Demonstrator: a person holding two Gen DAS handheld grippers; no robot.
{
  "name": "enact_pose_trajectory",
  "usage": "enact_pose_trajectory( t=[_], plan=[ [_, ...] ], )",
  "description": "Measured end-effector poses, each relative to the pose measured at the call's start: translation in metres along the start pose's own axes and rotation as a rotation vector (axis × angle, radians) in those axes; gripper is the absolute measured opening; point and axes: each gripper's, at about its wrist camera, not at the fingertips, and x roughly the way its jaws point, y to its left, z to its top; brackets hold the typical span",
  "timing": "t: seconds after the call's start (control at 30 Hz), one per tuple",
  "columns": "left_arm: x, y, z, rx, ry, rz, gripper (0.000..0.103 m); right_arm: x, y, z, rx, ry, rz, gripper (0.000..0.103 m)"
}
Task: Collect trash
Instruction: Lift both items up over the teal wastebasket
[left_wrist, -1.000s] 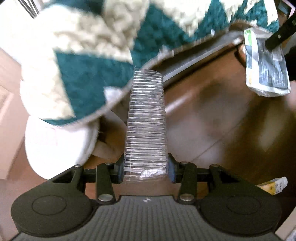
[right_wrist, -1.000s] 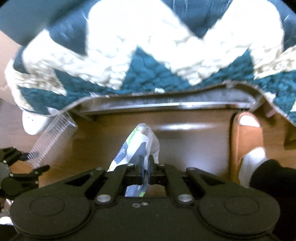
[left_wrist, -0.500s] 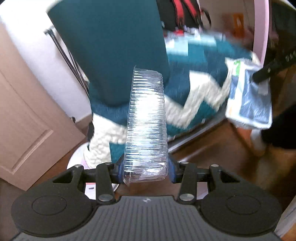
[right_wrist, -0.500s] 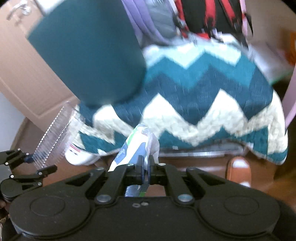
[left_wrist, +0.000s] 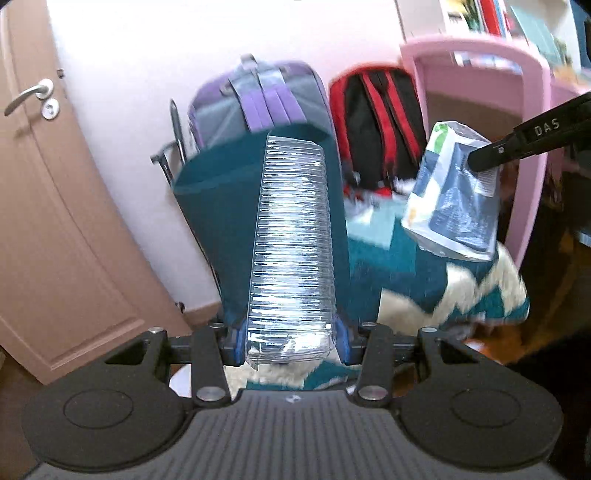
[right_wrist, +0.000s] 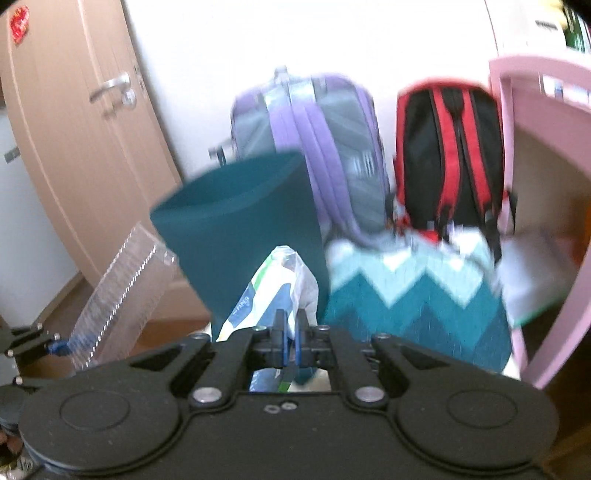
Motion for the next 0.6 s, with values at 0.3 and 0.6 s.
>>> enact_pose_trajectory(
  t=[0.3,0.6],
  plan=[
    [-0.012,0.009,0.088,0.018,-0.149,0.061,0.043,0.003,0.025,0.092,-0.069,-0.128,-0.005,0.004],
    [0.037,0.044,0.145,-0.023,-0.111,0.117,0.043,0.047,0.050,0.136,-0.148,-0.146,-0.004,0.004]
  ],
)
